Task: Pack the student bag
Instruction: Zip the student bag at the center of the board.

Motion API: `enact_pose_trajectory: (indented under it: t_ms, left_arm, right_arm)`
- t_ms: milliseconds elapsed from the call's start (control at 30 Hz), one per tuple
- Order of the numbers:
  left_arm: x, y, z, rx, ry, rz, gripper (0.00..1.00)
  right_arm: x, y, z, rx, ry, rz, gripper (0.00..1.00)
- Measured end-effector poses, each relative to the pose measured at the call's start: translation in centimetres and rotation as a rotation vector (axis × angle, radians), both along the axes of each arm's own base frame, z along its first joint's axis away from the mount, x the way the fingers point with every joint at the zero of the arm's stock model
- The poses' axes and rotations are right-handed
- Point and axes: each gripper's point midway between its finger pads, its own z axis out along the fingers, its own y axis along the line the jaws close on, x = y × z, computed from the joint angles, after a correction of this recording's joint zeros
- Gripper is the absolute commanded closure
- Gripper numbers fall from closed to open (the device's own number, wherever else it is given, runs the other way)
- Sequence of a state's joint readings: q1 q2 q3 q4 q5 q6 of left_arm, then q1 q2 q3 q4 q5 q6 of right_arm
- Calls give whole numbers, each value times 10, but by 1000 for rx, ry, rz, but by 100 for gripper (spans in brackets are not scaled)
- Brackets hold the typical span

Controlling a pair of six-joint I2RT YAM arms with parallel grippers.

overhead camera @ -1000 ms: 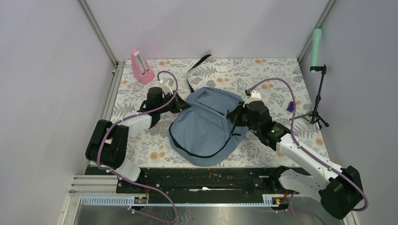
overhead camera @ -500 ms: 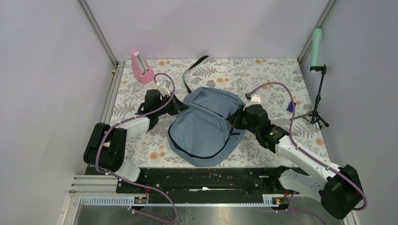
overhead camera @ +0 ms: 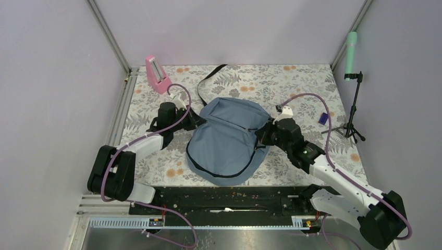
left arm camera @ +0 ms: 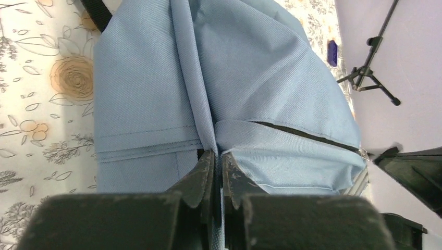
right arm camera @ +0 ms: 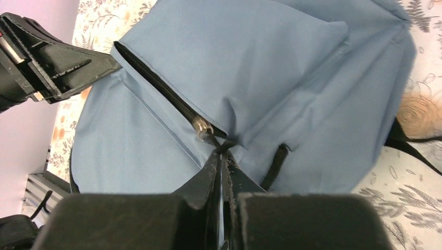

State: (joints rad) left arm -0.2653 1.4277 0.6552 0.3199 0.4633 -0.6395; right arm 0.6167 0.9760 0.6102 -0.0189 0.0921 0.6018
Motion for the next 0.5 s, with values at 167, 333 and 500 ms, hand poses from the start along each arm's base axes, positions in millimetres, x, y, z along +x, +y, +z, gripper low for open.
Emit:
enact_pose_trajectory:
  t_ms: [167,333,500]
  left_arm:
    - [11,28,-9,61,-2,113,100]
    - [28,61,-13,116,-23,242,100]
    - [30,65,-13,125,-37,257,100]
  right_arm:
    - [-7,-25,6,-50,-20,-56,100]
    - [-6,-31,-5,-97,7,-73,100]
    - [-8,-29,-19,-113,47,-61,76]
